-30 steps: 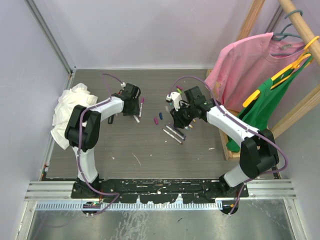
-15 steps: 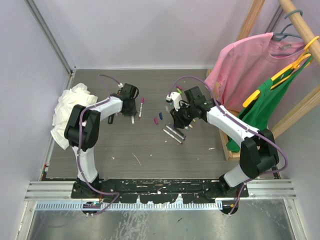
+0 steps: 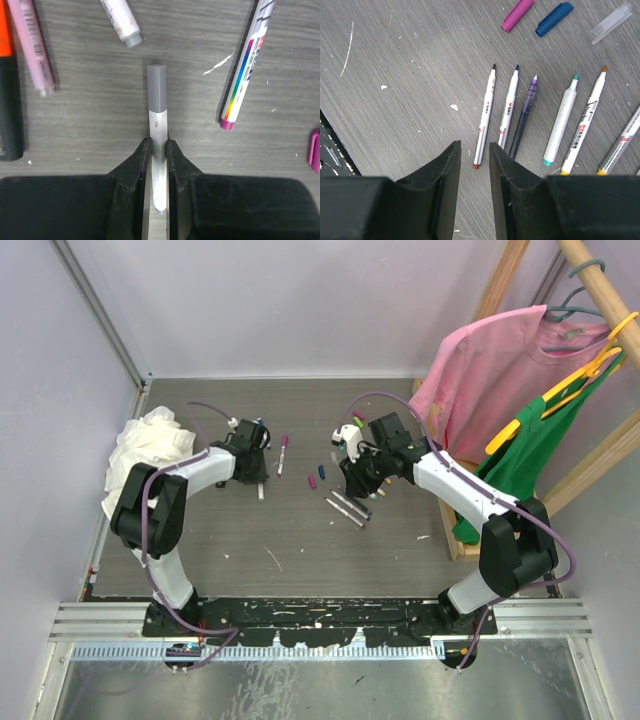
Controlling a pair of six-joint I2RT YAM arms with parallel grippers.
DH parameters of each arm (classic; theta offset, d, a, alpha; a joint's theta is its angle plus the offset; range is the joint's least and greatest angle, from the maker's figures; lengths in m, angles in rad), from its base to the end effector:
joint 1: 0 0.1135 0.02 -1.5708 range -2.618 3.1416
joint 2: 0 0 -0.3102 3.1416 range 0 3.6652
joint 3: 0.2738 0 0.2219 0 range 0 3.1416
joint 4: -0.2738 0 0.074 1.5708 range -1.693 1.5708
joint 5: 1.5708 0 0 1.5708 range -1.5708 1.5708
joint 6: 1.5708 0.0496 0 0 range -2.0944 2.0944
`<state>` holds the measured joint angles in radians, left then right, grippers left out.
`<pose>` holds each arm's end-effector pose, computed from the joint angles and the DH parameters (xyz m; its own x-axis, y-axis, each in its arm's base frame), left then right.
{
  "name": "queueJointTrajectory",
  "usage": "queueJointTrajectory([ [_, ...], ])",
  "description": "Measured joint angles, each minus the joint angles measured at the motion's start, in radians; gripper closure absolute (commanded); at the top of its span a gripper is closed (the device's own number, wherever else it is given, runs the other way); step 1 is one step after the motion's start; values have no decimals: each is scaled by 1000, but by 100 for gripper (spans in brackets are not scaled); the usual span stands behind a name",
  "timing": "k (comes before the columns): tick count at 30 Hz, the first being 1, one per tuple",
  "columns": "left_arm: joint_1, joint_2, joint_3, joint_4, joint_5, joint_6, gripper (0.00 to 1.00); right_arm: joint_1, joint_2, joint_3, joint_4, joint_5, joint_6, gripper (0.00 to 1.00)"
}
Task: Open the pen caps
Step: Pick up the pen from the center of the board.
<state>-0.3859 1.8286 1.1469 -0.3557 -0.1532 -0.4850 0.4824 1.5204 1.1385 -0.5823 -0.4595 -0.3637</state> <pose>0.3413 -0.1305 0.2195 -0.8457 -0.1537 -0.5111 -0.1064 0.9870 -0.1208 0.2489 0.1552 0.3020 -0.4526 -0.5969 -0.6624 -0.8568 0.4969 0.1377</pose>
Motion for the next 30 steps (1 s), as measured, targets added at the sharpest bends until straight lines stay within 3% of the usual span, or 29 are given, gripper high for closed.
queueJointTrajectory([
  [8,0,-184,-135,55,29,2,100,0,0,0,-2,-60,2,65],
  [18,-18,-485,-366,247,151,-25,100,-39,-47,-62,57,-209,60,66],
  [30,-136,-747,-581,560,211,-151,100,-158,-242,-257,372,-393,262,63],
])
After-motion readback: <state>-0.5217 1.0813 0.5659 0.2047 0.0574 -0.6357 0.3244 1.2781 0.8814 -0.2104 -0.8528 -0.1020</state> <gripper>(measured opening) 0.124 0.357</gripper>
